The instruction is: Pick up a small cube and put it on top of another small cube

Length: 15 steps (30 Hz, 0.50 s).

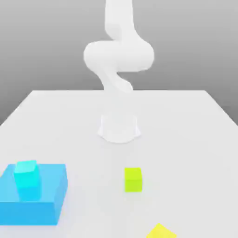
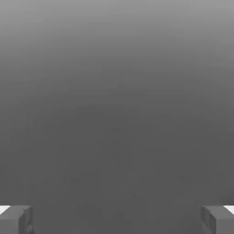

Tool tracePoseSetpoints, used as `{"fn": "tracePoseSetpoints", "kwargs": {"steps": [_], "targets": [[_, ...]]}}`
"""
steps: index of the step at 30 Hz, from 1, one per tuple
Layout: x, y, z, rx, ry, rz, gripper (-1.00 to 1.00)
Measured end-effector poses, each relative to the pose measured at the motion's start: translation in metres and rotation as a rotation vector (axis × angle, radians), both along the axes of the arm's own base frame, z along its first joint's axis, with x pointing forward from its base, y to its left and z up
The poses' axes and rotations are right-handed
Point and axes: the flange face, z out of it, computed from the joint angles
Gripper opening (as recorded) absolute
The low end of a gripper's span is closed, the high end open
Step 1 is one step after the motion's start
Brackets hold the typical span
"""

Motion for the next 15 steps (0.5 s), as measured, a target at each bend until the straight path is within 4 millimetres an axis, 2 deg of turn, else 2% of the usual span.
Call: {"fn": "tracePoseSetpoints", "kwargs": {"steps": [8, 15], "targets": [[0.09, 0.06, -0.077, -0.113, 0.165, 0.202, 0.0], [0.148, 0.123, -0.164, -0.201, 0.3, 0.391, 0.0]]}}
